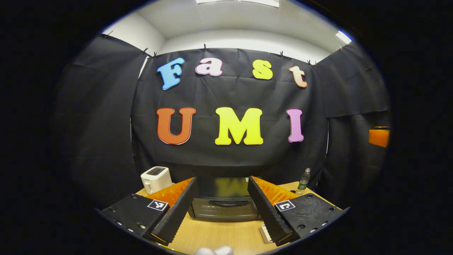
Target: Open the electric oven with the left hand, put the food in, and close the electric oven.
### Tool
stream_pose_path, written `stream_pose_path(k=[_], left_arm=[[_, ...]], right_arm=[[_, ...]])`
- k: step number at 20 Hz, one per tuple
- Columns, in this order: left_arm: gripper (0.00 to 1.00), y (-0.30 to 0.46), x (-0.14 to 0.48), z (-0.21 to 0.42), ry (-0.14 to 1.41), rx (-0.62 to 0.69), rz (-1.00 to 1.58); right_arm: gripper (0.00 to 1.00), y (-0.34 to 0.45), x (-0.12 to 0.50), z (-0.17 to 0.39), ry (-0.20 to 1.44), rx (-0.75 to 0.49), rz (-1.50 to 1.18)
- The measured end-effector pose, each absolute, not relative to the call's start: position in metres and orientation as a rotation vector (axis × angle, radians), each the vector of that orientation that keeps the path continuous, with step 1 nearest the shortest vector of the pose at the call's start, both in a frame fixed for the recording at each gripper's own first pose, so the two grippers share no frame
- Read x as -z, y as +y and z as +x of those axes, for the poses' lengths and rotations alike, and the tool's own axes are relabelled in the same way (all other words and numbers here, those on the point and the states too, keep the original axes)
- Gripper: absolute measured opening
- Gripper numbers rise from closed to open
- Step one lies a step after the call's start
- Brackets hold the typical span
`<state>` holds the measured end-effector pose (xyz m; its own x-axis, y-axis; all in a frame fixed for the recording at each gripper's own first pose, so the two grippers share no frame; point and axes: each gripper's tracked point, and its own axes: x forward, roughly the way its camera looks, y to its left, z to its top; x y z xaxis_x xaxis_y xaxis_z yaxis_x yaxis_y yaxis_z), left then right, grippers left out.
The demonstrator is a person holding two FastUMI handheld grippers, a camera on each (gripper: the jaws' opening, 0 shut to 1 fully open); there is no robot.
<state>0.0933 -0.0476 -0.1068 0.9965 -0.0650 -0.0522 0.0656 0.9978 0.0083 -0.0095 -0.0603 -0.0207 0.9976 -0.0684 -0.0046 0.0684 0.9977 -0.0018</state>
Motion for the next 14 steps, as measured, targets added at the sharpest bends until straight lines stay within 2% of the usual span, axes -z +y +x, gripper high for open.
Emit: stream_pose_path(k=[3, 4, 5, 6, 7, 8, 13, 14], left_arm=[[0.94, -0.064, 0.141, 0.125, 0.088, 0.077, 0.033], [0.82, -0.068, 0.154, 0.138, 0.105, 0.080, 0.031], [0.82, -0.073, 0.165, 0.149, 0.117, 0.088, 0.022], [0.94, -0.078, 0.174, 0.160, 0.134, 0.085, 0.021], [0.83, -0.078, 0.183, 0.170, 0.143, 0.081, 0.023], [0.95, -0.076, 0.191, 0.180, 0.148, 0.076, 0.023], [0.95, -0.070, 0.238, 0.216, 0.237, 0.053, 0.015], [0.95, -0.070, 0.244, 0.220, 0.248, 0.048, 0.020]], right_arm=[[0.96, -0.083, 0.031, -0.010, 0.035, 0.101, -0.021], [0.96, -0.090, 0.034, -0.009, 0.045, 0.113, -0.027], [0.96, -0.097, 0.038, -0.008, 0.057, 0.125, -0.032], [0.96, -0.101, 0.040, -0.007, 0.065, 0.130, -0.031], [0.96, -0.106, 0.045, -0.005, 0.080, 0.140, -0.031], [0.96, -0.109, 0.049, -0.004, 0.093, 0.144, -0.028], [0.96, -0.116, 0.063, 0.008, 0.142, 0.160, -0.033], [0.99, -0.116, 0.065, 0.009, 0.149, 0.160, -0.031]])
